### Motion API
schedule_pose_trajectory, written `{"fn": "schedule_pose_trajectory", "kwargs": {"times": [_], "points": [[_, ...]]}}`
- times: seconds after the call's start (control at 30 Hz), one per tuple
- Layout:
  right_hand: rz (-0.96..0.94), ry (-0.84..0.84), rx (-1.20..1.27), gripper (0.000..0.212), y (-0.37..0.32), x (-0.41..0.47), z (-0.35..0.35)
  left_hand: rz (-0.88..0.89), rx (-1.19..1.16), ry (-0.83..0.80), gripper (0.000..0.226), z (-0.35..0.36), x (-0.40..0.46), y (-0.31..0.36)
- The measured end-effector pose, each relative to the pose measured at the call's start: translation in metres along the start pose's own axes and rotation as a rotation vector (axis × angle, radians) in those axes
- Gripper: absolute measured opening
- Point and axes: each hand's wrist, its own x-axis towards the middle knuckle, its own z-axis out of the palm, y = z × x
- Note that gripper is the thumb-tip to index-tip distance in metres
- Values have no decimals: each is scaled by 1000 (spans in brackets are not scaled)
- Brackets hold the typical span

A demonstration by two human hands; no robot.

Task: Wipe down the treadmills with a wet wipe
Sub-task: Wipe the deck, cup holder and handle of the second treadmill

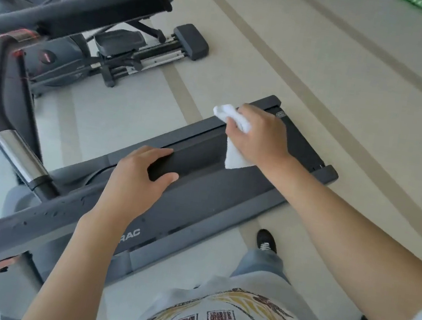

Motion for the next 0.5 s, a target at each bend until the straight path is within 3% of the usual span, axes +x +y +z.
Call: {"fn": "schedule_pose_trajectory", "kwargs": {"times": [0.13, 0.33, 0.5], "points": [[-2, -168, -2, 28, -7, 13, -1, -33, -19, 18, 46, 1, -1, 4], [-326, -429, 116, 34, -73, 7, 30, -151, 13, 136, 43, -2, -15, 2], [-569, -610, 148, 34, -52, 26, 19, -244, 126, 223, 44, -4, -32, 0]]}}
